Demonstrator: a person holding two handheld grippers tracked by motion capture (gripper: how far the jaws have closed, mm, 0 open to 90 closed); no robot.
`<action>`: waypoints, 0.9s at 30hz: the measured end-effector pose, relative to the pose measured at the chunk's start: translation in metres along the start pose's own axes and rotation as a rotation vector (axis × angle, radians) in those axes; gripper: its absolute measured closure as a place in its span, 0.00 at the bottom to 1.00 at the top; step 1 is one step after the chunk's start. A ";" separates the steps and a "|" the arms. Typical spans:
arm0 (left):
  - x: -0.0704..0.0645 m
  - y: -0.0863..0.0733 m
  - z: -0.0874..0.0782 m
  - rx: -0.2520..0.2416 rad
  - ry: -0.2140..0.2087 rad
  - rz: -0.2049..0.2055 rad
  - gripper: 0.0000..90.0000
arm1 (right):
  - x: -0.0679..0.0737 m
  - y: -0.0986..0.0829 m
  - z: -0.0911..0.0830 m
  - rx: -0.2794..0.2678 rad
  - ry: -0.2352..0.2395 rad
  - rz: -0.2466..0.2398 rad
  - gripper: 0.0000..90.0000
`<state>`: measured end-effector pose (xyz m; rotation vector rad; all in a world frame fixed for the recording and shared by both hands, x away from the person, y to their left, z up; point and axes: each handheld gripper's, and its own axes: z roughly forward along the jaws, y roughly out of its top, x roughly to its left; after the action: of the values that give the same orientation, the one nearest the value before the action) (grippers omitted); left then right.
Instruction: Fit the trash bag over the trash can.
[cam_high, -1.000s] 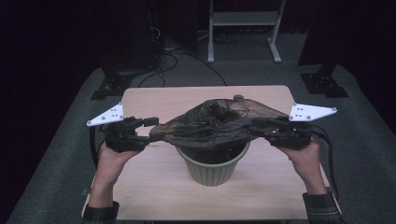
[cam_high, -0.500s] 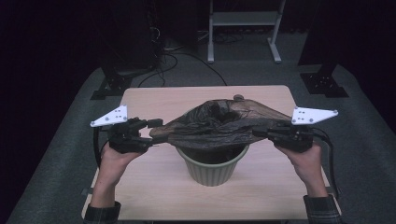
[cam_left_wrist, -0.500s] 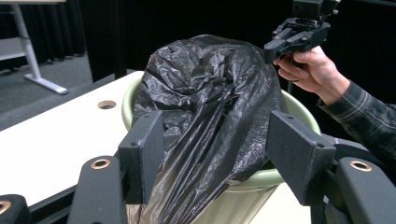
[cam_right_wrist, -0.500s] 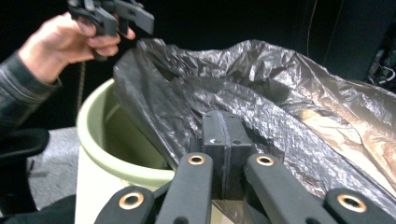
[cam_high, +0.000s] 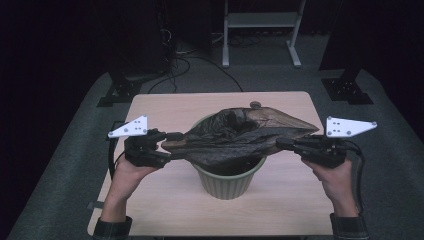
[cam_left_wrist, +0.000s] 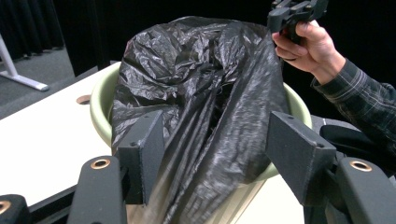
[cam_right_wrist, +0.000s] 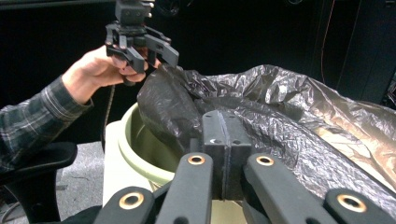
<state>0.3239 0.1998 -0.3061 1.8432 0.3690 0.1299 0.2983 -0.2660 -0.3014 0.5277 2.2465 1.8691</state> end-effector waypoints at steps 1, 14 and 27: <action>0.000 0.000 0.002 0.006 -0.004 0.002 0.42 | 0.000 0.000 -0.001 -0.003 0.003 -0.001 1.00; -0.004 -0.002 0.004 0.028 -0.033 0.032 1.00 | 0.001 0.002 -0.004 -0.013 0.000 -0.004 1.00; -0.012 0.005 0.005 -0.008 -0.051 0.058 0.71 | 0.004 0.004 -0.006 -0.023 0.002 -0.011 1.00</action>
<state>0.3152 0.1903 -0.3013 1.8462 0.2792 0.1243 0.2935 -0.2695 -0.2963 0.5089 2.2219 1.8890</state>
